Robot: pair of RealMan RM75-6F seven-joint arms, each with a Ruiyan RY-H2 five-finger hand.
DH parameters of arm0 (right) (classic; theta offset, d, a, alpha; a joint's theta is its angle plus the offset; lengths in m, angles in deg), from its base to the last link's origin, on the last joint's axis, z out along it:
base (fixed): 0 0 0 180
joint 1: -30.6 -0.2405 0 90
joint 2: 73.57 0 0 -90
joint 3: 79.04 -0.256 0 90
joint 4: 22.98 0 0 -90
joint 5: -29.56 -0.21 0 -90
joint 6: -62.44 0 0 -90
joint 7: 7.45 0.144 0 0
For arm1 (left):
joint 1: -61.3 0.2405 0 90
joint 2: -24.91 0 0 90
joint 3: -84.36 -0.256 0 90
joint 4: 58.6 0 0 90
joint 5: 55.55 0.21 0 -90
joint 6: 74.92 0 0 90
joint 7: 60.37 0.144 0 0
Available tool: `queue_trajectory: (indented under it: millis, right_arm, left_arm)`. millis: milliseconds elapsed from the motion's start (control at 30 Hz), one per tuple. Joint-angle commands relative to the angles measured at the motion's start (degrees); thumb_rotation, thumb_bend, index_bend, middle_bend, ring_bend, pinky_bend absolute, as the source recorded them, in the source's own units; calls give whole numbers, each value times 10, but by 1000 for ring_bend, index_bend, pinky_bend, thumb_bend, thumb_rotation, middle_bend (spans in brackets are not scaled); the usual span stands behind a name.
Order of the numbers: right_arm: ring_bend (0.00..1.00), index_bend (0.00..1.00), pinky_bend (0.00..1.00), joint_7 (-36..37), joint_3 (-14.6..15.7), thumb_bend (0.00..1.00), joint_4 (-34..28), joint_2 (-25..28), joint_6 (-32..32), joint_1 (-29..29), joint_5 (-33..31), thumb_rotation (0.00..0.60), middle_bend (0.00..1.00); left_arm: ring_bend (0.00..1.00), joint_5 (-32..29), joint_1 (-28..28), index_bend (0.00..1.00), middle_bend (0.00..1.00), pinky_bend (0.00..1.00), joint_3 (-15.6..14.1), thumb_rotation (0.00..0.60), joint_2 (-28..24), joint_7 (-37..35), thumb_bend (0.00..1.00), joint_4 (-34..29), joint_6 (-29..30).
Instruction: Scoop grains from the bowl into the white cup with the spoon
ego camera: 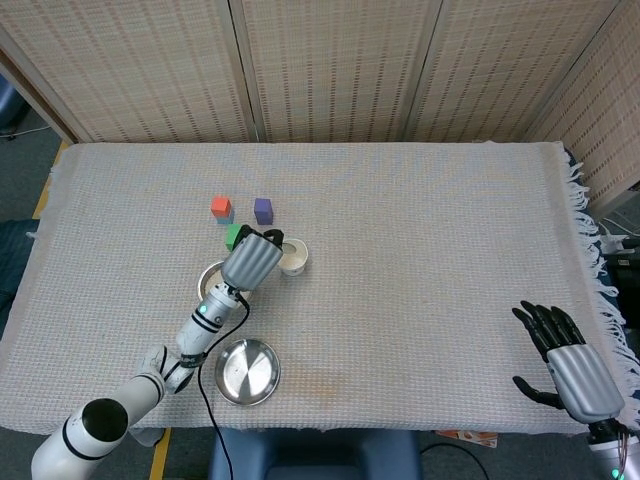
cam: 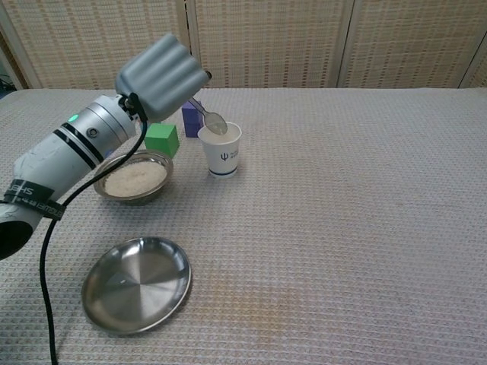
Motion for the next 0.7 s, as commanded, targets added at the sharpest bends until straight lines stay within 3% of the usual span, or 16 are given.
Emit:
queue_trajectory:
  millis: [33, 267, 367, 467, 567, 700]
  right_arm:
    - [0, 0, 0, 0, 1, 129, 0, 0, -1, 0, 2, 600, 0]
    - [0, 0, 0, 0, 1, 128, 0, 0, -2, 1, 4, 600, 0]
    - [0, 0, 0, 0, 2, 129, 1, 0, 3, -1, 4, 600, 0]
    - [0, 0, 0, -3, 4, 128, -1, 0, 2, -1, 8, 600, 0]
    - [0, 0, 0, -6, 6, 128, -3, 0, -3, 2, 14, 600, 0]
    - [0, 0, 0, -7, 8, 129, -4, 0, -4, 3, 20, 600, 0]
  left_arm:
    - [1000, 15, 5, 754, 1000, 1000, 1, 600, 13, -5, 500, 25, 8]
    - [1000, 11, 6, 759, 1000, 1000, 25, 600, 15, -23, 500, 30, 16]
    - [1000, 12, 11, 759, 1000, 1000, 47, 600, -11, -43, 500, -14, 59]
    - [1000, -6, 18, 759, 1000, 1000, 80, 600, -47, -52, 499, -97, 63]
    - [1000, -42, 35, 759, 1000, 1000, 115, 600, -98, -53, 496, -223, 47]
    - [1000, -143, 86, 759, 1000, 1000, 144, 600, -205, -61, 492, -481, -35]
